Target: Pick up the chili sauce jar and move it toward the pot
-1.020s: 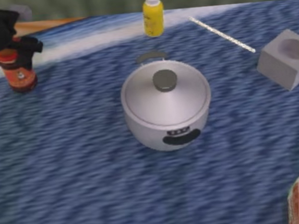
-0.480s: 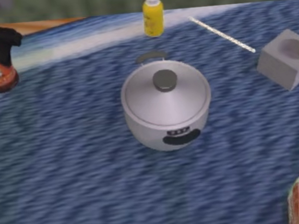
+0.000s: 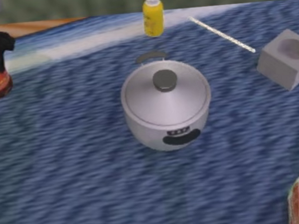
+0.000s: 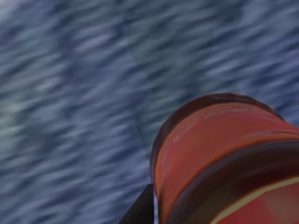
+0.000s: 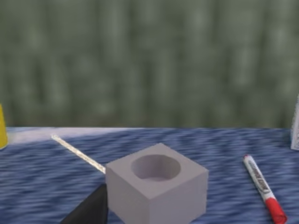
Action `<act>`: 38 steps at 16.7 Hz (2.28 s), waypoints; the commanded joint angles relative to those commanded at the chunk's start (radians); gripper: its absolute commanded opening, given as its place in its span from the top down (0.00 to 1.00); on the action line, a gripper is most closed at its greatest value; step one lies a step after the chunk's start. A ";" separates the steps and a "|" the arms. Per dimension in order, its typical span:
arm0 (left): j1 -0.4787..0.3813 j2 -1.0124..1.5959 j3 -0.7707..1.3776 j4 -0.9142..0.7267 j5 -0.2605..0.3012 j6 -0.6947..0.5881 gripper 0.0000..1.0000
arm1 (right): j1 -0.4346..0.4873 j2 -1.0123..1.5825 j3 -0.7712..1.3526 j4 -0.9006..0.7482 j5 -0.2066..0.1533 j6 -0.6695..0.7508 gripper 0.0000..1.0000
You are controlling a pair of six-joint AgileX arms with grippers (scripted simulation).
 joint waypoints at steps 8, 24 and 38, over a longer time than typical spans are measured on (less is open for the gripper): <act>-0.148 -0.029 -0.135 0.110 -0.060 -0.274 1.00 | 0.000 0.000 0.000 0.000 0.000 0.000 0.00; -0.335 -0.039 -0.352 0.323 -0.135 -0.623 1.00 | 0.000 0.000 0.000 0.000 0.000 0.000 0.00; -0.334 0.005 -0.404 0.423 -0.133 -0.621 0.55 | 0.000 0.000 0.000 0.000 0.000 0.000 0.00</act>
